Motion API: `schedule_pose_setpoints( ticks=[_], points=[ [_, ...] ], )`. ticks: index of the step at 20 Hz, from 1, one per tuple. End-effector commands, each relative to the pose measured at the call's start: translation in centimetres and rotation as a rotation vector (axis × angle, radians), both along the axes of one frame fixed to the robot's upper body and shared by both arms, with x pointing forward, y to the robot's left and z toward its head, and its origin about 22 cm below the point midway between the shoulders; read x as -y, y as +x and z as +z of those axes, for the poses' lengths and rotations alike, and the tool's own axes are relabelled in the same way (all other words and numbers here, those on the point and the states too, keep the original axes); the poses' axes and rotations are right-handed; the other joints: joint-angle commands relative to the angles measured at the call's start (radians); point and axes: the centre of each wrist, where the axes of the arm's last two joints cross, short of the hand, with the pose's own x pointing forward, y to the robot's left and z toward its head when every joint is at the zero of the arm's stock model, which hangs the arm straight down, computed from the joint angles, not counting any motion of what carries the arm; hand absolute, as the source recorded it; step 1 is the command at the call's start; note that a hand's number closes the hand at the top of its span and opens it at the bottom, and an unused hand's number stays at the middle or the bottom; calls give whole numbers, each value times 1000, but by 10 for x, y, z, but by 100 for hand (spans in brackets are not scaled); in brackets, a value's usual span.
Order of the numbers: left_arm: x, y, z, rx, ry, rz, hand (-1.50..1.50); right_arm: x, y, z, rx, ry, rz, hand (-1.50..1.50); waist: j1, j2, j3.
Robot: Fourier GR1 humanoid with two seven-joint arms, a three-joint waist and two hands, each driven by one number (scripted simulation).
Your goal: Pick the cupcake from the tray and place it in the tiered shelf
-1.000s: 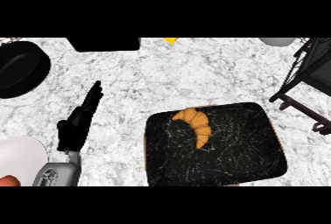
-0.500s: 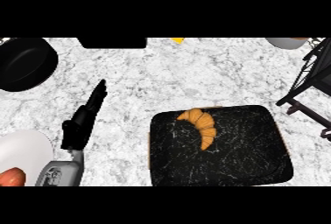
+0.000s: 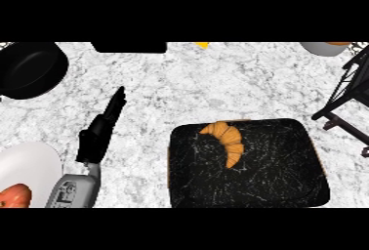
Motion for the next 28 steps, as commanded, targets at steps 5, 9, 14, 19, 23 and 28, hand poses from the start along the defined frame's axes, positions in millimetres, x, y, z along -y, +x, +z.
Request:
schedule_pose_setpoints(
  ticks=[5, 9, 14, 19, 23, 28],
  points=[
    [-3, 4, 7, 5, 7, -18, 0, -1, 28, 14, 109, -71, 12, 150, 11, 3, 0],
    [-13, 6, 11, -11, 9, 2, 0, -11, 54, -17, 109, -96, -1, 150, 10, 2, 0],
    [2, -2, 7, -11, 1, -10, 0, -30, 81, -29, 237, -172, 5, 150, 12, 2, 0],
    [-2, 0, 1, 4, 13, 2, 0, -51, 118, -60, 223, -127, 5, 150, 5, 1, 0],
    [-14, 5, 9, 5, 13, -12, 0, -43, 123, -64, 153, 170, 157, 150, 8, 0, 0],
    [-5, 2, 6, -8, 8, -6, 0, -48, 148, -59, 132, 201, 138, 150, 5, 1, 0]
  ],
)
